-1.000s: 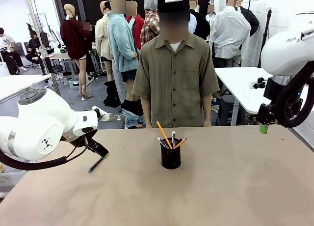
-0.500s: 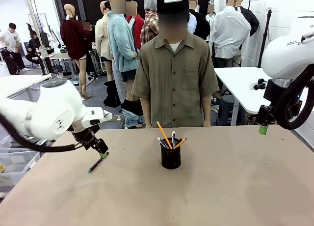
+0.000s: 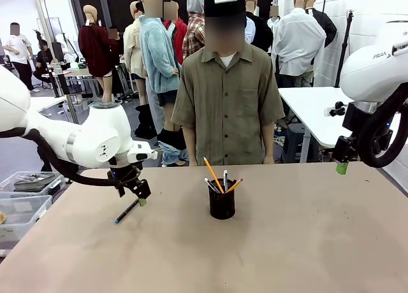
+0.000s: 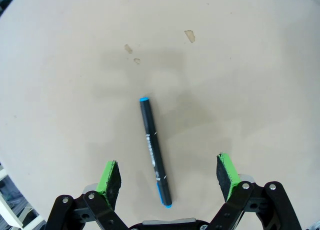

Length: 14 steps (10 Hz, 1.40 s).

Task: Place the pens into the pen holder.
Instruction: Pick up a writing instrument from the table and place it into the Pen holder.

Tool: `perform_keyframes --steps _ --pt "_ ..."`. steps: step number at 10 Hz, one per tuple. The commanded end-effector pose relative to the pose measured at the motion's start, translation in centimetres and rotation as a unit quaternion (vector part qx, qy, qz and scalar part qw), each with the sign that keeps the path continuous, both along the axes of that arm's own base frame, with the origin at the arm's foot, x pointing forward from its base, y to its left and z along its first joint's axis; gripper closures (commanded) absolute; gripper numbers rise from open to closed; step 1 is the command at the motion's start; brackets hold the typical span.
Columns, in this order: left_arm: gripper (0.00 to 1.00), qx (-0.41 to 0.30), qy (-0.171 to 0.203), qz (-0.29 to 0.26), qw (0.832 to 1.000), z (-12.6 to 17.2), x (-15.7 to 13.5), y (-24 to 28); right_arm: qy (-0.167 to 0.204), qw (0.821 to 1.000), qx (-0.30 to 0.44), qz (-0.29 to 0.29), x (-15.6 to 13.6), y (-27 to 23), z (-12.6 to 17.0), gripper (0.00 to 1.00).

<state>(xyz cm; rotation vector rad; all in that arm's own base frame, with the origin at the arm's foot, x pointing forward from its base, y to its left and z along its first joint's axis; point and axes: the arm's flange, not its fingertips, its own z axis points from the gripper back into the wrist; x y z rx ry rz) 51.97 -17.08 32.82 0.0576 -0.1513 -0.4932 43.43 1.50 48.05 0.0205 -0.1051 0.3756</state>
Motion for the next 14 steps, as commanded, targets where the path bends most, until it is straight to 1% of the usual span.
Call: perform_keyframes --steps 1,2,4,5,7,8,9,13,14 --pt "0.0 0.001 -0.002 0.005 1.0 -0.6 0.5 -0.1 0.006 1.0 -0.003 -0.002 0.0 0.0 0.2 0.0" --pt "0.0 -0.006 -0.001 0.009 1.0 -1.1 0.7 0.3 0.006 1.0 -0.003 -0.002 0.0 0.0 0.2 0.0" --pt "0.0 -0.012 0.013 0.009 1.0 -2.0 0.6 0.9 0.006 1.0 -0.003 -0.002 0.0 0.0 0.2 0.0" --pt "0.0 -0.024 0.021 0.001 0.999 -2.3 0.4 1.0 0.006 1.0 -0.003 -0.002 0.0 0.0 0.2 0.0" --pt "0.0 -0.044 0.032 0.007 0.998 -3.1 0.4 1.5 0.006 1.0 -0.003 -0.002 0.0 0.0 0.2 0.0" --pt "0.02 -0.044 0.031 0.009 0.998 -3.1 0.4 1.7 0.006 1.0 -0.003 -0.002 0.0 0.0 0.2 0.0" --pt "0.18 -0.044 0.026 0.009 0.999 -3.1 0.3 1.9 0.006 1.0 -0.003 -0.002 0.0 0.0 0.2 0.0" --pt "0.97 -0.037 0.037 0.009 0.999 -3.0 0.0 2.0 0.006 1.0 -0.003 -0.002 0.0 0.0 0.2 0.0" --pt "1.0 -0.036 0.039 0.008 0.999 -3.0 -0.1 2.0 0.006 1.0 -0.003 -0.002 0.0 0.0 0.2 0.0"
